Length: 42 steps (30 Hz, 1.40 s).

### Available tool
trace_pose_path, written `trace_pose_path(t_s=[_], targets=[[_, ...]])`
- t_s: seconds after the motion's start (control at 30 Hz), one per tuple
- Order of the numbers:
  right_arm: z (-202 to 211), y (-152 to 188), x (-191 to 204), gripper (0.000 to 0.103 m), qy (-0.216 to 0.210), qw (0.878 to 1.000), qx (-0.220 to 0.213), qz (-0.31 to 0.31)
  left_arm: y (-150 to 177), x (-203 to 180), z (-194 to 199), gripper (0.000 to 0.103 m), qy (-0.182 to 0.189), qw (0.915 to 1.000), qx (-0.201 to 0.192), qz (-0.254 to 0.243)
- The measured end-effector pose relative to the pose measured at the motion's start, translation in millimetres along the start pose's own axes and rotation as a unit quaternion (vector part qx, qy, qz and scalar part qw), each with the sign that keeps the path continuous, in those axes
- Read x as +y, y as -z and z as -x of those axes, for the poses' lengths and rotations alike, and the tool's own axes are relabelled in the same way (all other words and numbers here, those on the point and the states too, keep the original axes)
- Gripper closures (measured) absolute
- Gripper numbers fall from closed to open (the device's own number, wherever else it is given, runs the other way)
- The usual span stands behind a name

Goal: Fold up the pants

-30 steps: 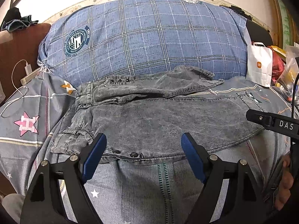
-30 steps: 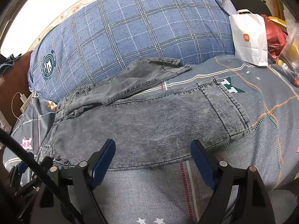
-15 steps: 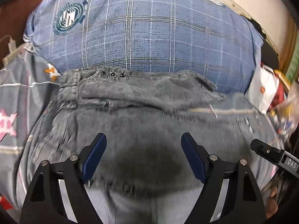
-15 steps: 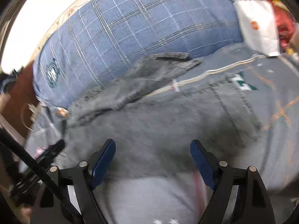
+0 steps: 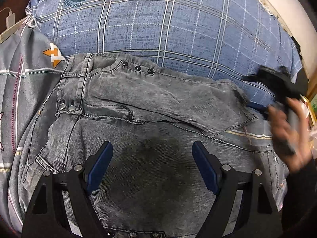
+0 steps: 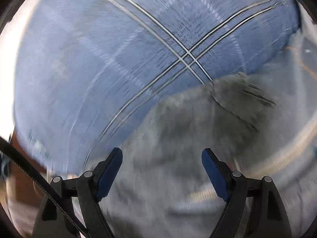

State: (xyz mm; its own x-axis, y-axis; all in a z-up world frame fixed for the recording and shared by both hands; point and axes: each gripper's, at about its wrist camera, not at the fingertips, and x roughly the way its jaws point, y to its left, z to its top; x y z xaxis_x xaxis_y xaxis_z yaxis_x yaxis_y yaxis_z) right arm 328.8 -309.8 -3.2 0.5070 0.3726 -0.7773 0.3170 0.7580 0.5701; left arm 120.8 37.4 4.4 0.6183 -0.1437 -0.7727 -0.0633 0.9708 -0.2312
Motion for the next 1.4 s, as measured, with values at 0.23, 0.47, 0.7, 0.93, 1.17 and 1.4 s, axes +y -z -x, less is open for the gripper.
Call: trace_pose_path(t_s=[0.23, 0.47, 0.7, 0.93, 1.17, 1.4], targets=[[-39.5, -32.4, -52.8, 0.029, -0.005, 0.991, -0.012, -0.136, -3.2, 1.4, 5.9, 0.021, 0.016, 0.9998, 0.009, 0.007], [-46.1, -32.0, -67.1, 0.047, -0.042, 0.983, -0.027, -0.178, -0.5, -6.6, 10.1, 0.021, 0.002, 1.0, -0.008, -0.005], [-18.8, -33.3, -52.6, 0.101, -0.031, 0.993, -0.02, -0.112, 1.2, -10.0, 12.2, 0.021, 0.001, 0.9998, -0.015, -0.012], [99.6, 54.7, -41.5, 0.101, -0.07, 0.997, -0.036, 0.0, -3.5, 1.8, 11.8, 0.021, 0.065, 0.9974, 0.009, 0.03], [145.1, 170.9, -71.4, 0.101, -0.11, 0.992, -0.066, 0.018, -9.6, -4.3, 0.3, 0.021, 0.158, 0.9824, 0.066, 0.075], [111.7, 158.7, -102.5, 0.101, -0.136, 0.99, -0.002, -0.043, -52.8, -48.5, -31.2, 0.021, 0.13, 0.9828, 0.117, 0.059]])
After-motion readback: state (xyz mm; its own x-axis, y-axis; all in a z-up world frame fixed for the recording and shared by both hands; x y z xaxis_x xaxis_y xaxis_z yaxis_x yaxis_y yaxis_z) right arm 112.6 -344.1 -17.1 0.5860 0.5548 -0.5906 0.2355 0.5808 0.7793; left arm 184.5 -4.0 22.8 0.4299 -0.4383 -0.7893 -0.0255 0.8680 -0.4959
